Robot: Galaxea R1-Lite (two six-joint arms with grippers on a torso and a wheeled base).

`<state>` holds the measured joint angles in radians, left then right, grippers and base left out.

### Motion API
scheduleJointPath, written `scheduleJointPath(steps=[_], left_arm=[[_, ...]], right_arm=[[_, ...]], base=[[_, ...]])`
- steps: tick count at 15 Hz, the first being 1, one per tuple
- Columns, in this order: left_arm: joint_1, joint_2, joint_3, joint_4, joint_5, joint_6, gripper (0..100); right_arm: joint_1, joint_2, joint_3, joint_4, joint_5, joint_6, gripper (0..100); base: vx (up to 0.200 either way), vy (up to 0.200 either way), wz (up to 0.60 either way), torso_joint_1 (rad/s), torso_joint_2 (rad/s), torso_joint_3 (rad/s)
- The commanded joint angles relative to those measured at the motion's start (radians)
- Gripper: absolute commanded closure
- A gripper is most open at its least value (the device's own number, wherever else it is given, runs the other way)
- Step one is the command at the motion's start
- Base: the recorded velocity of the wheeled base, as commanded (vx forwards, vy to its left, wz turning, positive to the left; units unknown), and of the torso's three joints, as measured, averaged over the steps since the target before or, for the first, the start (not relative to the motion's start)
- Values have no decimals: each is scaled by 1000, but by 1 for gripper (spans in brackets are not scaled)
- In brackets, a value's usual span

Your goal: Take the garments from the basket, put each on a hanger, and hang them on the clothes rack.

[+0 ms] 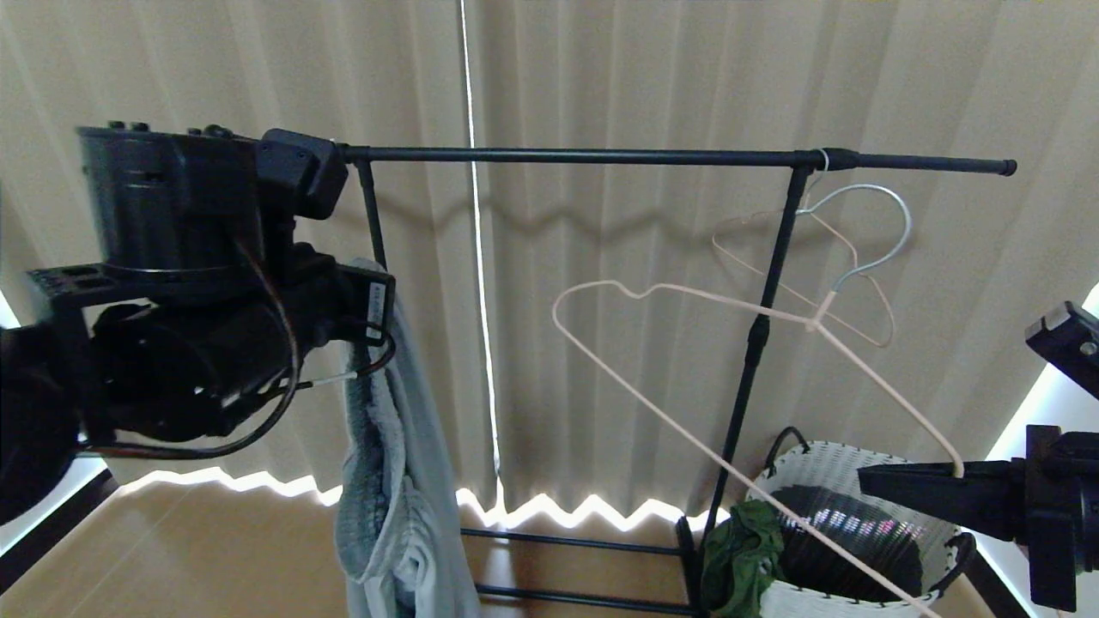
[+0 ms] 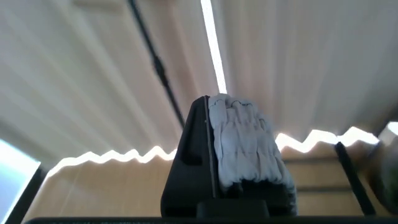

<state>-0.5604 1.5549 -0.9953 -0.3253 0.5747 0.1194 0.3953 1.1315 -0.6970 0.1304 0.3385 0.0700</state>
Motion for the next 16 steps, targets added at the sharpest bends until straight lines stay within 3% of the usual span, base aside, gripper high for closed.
scheduleJointPath(steps=[1, 3, 5, 10, 14, 16], left_arm=[[-6, 132, -92, 5, 31, -12, 100], [-6, 145, -108, 12, 31, -14, 100], [-29, 175, -178, 15, 31, -83, 100], [-32, 191, -224, 15, 31, -93, 100], [-35, 188, -223, 32, 33, -87, 100], [-33, 169, -247, 158, 37, -76, 100]], right_arm=[[112, 10, -7, 0, 2, 30, 100], [143, 17, -9, 0, 2, 33, 100], [209, 34, -9, 0, 2, 36, 100], [255, 62, -12, -11, 5, 34, 100], [255, 146, -18, -86, -13, 33, 100], [254, 209, -55, -91, -84, 45, 100]], base=[[0, 0, 0, 0, 0, 0], [0, 0, 0, 0, 0, 0], [0, 0, 0, 0, 0, 0], [0, 0, 0, 0, 0, 0], [0, 0, 0, 0, 0, 0], [0, 0, 0, 0, 0, 0]])
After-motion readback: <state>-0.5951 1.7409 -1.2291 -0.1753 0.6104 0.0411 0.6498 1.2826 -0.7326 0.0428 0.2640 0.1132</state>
